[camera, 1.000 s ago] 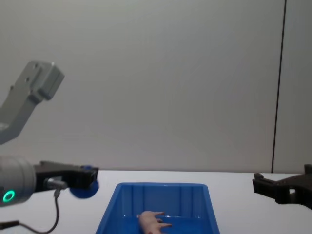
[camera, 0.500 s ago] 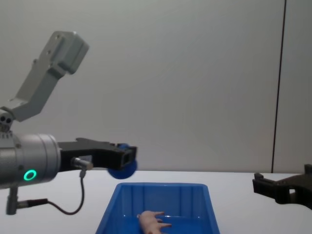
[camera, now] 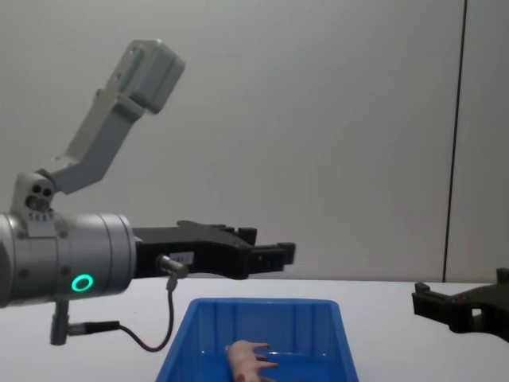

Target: Pick up the two dolls from the table and place them into the box.

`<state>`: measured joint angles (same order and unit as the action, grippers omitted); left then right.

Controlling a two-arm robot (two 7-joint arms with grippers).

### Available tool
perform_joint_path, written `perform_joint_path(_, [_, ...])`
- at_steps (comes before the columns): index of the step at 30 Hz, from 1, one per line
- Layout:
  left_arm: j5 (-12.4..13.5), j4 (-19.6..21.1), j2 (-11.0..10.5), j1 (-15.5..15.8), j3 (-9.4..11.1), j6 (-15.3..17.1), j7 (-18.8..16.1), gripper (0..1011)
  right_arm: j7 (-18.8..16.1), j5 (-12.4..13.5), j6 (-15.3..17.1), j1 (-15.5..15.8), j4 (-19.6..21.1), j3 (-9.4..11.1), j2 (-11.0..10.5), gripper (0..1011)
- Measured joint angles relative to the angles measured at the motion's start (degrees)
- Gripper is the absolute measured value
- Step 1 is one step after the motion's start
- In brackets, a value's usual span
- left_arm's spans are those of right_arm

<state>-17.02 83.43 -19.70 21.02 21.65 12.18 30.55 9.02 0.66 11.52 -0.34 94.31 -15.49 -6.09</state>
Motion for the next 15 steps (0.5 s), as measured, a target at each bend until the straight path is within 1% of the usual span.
perform_joint_path(2, [0.2, -0.4, 0.2, 0.3, 0.2, -0.3, 0.9, 659, 0.0, 0.0, 0.0, 0.0, 0.0, 0.0, 0.0, 1001])
perform_joint_path(4, [0.2, -0.6, 0.3, 0.4, 0.3, -0.4, 1.4, 705, 0.0, 0.0, 0.0, 0.0, 0.0, 0.0, 0.0, 1001])
perform_joint_path(7, [0.4, -0.9, 0.5, 0.6, 0.5, -0.7, 2.3, 822, 0.0, 0.0, 0.0, 0.0, 0.0, 0.0, 0.0, 1001])
perform_joint_path(11, [0.5, -1.2, 0.7, 0.9, 0.8, -0.9, 3.2, 925, 0.0, 0.0, 0.0, 0.0, 0.0, 0.0, 0.0, 1001])
perform_joint_path(15, [0.6, -1.4, 0.9, 1.0, 0.9, -1.1, 3.9, 1001, 0.0, 0.0, 0.0, 0.0, 0.0, 0.0, 0.0, 1001])
